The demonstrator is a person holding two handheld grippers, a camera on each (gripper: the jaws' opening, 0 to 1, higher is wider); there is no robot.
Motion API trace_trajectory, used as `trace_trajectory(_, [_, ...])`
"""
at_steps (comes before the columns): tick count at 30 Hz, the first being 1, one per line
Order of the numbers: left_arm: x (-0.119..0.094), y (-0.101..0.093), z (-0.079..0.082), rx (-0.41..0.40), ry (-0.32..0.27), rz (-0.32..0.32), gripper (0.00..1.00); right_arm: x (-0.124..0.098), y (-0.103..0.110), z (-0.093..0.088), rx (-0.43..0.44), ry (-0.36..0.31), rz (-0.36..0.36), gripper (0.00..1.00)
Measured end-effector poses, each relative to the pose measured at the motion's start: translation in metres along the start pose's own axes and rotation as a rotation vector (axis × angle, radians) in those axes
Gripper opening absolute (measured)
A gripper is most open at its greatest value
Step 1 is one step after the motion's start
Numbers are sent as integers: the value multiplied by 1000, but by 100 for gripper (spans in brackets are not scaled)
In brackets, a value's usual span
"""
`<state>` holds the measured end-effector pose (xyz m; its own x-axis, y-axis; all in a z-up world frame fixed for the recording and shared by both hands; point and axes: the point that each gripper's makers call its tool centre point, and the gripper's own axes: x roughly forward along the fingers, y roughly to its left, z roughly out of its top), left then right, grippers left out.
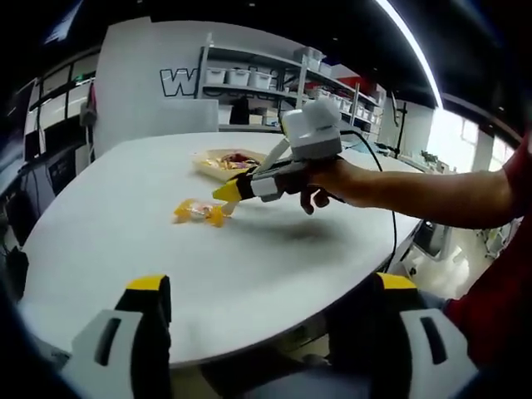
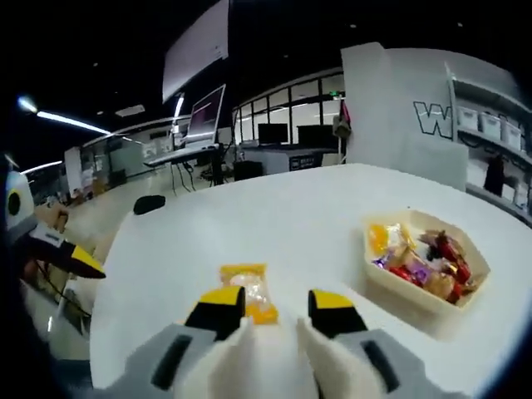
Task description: Place the target food into the container with the food tongs after gripping and lifting it, then release it inside without dropping or visibly crushing the food.
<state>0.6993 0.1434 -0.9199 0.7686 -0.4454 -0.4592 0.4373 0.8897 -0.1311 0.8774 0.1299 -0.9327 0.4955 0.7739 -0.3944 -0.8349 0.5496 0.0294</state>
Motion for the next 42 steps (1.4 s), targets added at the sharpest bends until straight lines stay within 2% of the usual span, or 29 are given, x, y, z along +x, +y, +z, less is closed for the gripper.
trace_trajectory(3, [1,-1,0,3,0,-3,98,-4,-6,0,22,5,-14,25])
trace_trajectory(4, [1,-1,1,3,-1,-3,98,-4,-8,3,23,-6,-18,25])
trace_trajectory(6, [1,-1,2,2,-3,-3,98,-2,-6,16,77,-55,-9,25])
trace_trajectory(9, [1,-2,1,5,0,-5,98,5,-5,21,83,-50,-13,25])
trace_trajectory(15, [1,1,2,2,-1,-2,98,11,1,15,63,-22,0,25])
trace_trajectory(17, [2,1,1,3,2,-3,98,14,-1,8,23,2,-10,25])
trace_trajectory(19, [2,0,2,7,2,-3,98,15,-1,6,30,2,-6,25])
trace_trajectory(22, [3,0,3,2,-3,-7,98,14,-3,7,29,-11,-4,23])
trace_trajectory(24, [2,0,3,2,-1,-3,98,13,-1,6,-15,-10,6,23])
trace_trajectory(30, [2,2,3,-1,-5,-1,98,5,-1,2,-37,1,4,23])
trace_trajectory(34, [3,0,0,4,4,-6,98,1,-3,1,-21,10,-5,24])
trace_trajectory(35, [3,-1,-1,3,3,-8,98,0,-4,3,3,1,-8,24])
trace_trajectory(36, [3,-1,0,3,2,-9,98,0,-1,14,34,-45,7,24])
trace_trajectory(38, [3,-1,0,2,0,-8,98,1,3,26,62,-81,15,24])
trace_trajectory(42, [2,-1,2,2,-1,-7,98,11,15,35,36,-71,40,25])
